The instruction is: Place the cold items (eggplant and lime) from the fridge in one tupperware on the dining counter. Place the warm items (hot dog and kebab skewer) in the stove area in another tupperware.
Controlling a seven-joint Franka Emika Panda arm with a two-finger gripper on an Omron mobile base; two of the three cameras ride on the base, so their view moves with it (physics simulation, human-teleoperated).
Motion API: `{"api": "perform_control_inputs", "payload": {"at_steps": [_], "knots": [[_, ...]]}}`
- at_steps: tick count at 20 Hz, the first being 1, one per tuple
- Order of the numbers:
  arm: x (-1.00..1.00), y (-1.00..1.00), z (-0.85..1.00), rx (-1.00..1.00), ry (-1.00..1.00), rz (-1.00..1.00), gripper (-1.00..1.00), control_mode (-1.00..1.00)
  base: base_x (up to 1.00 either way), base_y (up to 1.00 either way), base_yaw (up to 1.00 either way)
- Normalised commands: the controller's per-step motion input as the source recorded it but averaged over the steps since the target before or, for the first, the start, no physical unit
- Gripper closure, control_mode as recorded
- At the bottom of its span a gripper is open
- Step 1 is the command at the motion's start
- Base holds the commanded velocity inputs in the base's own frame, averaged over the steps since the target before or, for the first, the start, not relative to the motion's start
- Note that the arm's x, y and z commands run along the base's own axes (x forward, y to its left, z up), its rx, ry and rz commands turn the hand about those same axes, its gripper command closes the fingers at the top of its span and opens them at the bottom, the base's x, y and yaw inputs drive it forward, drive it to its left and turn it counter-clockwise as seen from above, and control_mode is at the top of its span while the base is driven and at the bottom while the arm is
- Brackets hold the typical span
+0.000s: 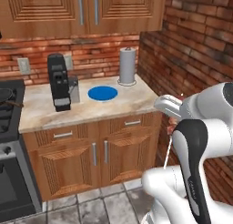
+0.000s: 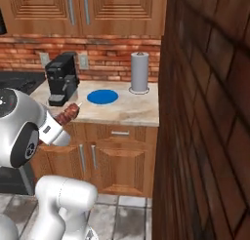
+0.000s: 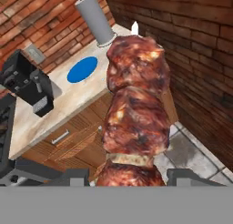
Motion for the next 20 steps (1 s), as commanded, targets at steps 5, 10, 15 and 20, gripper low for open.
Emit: {"api": "perform_control_inputs", "payload": {"at_steps": [5, 10, 15, 20], "knots": [[0.00, 0.00, 0.00, 0.00, 0.00, 0.00, 1.00, 1.00, -1.00, -0.17, 0.11], [0.00, 0.00, 0.00, 0.00, 0.00, 0.00, 1.00, 1.00, -1.00, -0.30, 0.31], [0.00, 0.00, 0.00, 0.00, 0.00, 0.00, 1.00, 1.00, -1.00, -0.23, 0.35], [0.00, 0.00, 0.00, 0.00, 0.00, 0.00, 1.00, 1.00, -1.00, -0.19, 0.31]]}}
